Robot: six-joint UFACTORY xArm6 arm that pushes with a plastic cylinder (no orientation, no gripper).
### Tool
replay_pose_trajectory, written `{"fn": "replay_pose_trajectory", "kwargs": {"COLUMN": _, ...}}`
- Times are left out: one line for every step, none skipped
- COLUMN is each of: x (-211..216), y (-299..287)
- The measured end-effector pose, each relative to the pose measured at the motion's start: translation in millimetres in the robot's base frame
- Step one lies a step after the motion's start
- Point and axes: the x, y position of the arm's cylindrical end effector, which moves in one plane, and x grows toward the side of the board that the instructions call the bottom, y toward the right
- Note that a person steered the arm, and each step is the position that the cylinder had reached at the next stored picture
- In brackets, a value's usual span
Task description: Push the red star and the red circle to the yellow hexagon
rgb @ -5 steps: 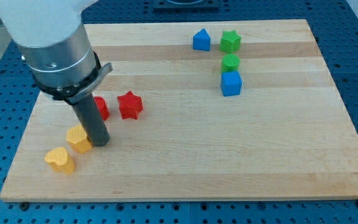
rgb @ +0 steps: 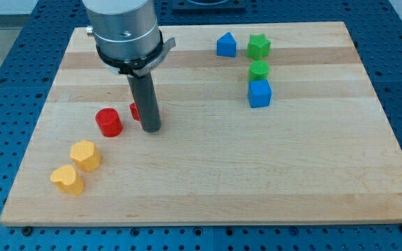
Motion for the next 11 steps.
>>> {"fn": "replay_pose_trajectory", "kwargs": {"x": -18.4, "y": 9.0}}
{"fn": "replay_pose_trajectory", "kwargs": {"x": -43.2, "y": 25.8}}
{"fn": "replay_pose_trajectory", "kwargs": {"x": -66.0, "y": 28.2}}
{"fn": "replay_pose_trajectory", "kwargs": {"x": -76.7, "y": 8.0}}
{"fn": "replay_pose_trajectory", "kwargs": {"x": -74.8, "y": -14.0}}
{"fn": "replay_pose_trajectory", "kwargs": {"x": -58.8, "y": -19.8}}
{"fn": "replay_pose_trajectory", "kwargs": {"x": -39.4, "y": -24.5}}
{"fn": "replay_pose_trajectory", "kwargs": {"x": -21.9, "y": -28.8}}
{"fn": "replay_pose_trajectory", "kwargs": {"x": -3.6, "y": -36.4}}
{"fn": "replay_pose_trajectory", "kwargs": {"x": 13.3, "y": -44.3}}
{"fn": "replay_pose_trajectory", "kwargs": {"x": 18.9, "y": -44.7}}
